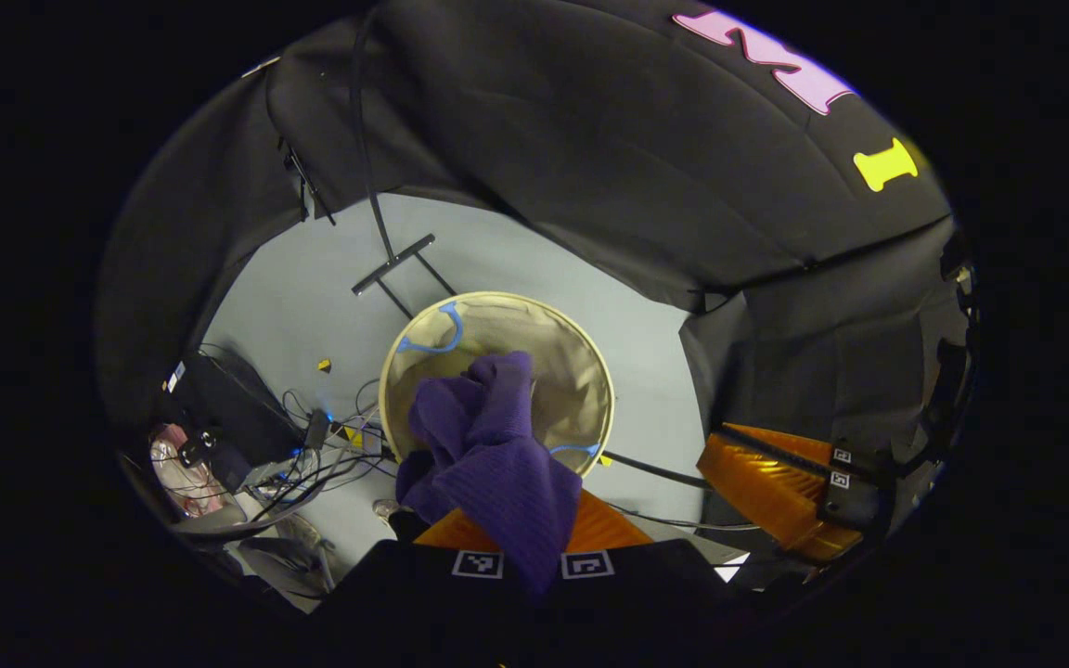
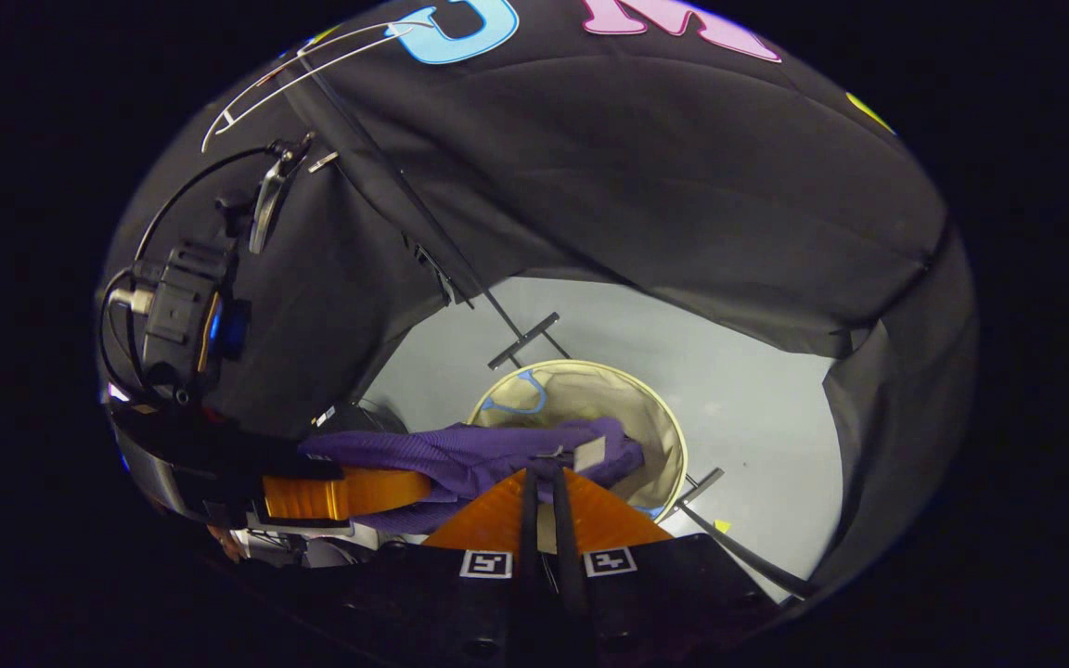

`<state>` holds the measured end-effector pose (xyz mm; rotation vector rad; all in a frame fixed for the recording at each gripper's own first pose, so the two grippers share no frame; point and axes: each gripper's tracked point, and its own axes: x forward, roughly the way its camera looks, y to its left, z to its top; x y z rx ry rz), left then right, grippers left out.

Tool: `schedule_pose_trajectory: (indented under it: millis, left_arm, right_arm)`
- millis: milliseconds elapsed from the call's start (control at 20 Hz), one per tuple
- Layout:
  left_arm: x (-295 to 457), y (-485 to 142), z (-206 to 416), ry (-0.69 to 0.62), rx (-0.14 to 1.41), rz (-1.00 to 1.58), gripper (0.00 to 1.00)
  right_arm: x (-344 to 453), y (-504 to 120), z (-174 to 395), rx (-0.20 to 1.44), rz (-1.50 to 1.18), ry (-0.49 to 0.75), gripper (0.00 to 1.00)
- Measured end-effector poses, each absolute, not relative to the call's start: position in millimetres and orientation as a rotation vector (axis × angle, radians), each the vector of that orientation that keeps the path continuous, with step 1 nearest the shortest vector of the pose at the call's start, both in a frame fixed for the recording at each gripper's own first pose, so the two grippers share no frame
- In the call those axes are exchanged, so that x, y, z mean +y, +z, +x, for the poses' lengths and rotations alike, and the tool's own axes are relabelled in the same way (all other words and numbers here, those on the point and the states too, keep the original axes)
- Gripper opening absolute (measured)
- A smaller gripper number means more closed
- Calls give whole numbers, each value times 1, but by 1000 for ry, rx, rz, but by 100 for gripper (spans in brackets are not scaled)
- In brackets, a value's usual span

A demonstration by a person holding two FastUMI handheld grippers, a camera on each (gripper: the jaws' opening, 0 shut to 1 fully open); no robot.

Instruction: Grasp the clothes on the hanger with both hands and then place them into the laundry hamper below.

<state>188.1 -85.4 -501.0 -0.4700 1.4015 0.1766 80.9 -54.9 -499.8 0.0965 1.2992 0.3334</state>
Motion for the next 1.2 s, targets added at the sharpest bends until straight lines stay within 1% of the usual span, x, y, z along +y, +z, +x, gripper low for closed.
schedule_pose_trajectory:
  millis: [100, 250, 300, 350, 400, 450, 500, 650, 700, 900, 950, 1000, 1050, 1100, 1150, 1200]
  left_arm:
    - [-84, -495, 193, 176, 1390, -471, 9]
    - [-70, -492, 207, 183, 1362, -403, 95]
    - [-75, -494, 205, 179, 1363, -403, 93]
    - [-76, -491, 204, 179, 1364, -411, 96]
    - [-77, -489, 203, 181, 1363, -411, 93]
    - [-75, -488, 203, 183, 1362, -406, 92]
    - [-73, -491, 201, 186, 1363, -404, 95]
    - [-75, -490, 199, 186, 1353, -424, 96]
    - [-73, -488, 199, 188, 1345, -428, 96]
    - [-72, -474, 200, 149, 1303, -435, 96]
    - [-70, -467, 202, 138, 1277, -425, 93]
    - [-68, -460, 204, 129, 1248, -417, 96]
    - [-67, -452, 206, 118, 1212, -414, 96]
    - [-68, -442, 207, 109, 1173, -418, 95]
    - [-68, -433, 207, 101, 1143, -420, 96]
    - [-66, -424, 204, 90, 1116, -416, 92]
  right_arm:
    - [-55, -500, 82, 1300, 101, 314, 13]
    - [-58, -501, 83, 1302, 81, 294, 14]
    - [-58, -501, 84, 1301, 77, 295, 14]
    - [-58, -500, 85, 1301, 75, 294, 14]
    - [-58, -500, 86, 1300, 74, 292, 14]
    - [-59, -500, 86, 1298, 73, 288, 14]
    - [-58, -499, 87, 1296, 75, 284, 13]
    - [-59, -497, 93, 1264, 87, 276, 13]
    - [-57, -494, 96, 1251, 104, 279, 24]
    - [-56, -470, 101, 1194, 114, 252, 75]
    - [-61, -460, 103, 1170, 115, 239, 72]
    - [-63, -456, 105, 1145, 109, 216, 83]
    - [-68, -453, 105, 1122, 107, 192, 76]
    - [-71, -446, 105, 1101, 110, 169, 93]
    - [-66, -440, 104, 1078, 128, 160, 95]
    - [-64, -429, 102, 1051, 140, 150, 100]
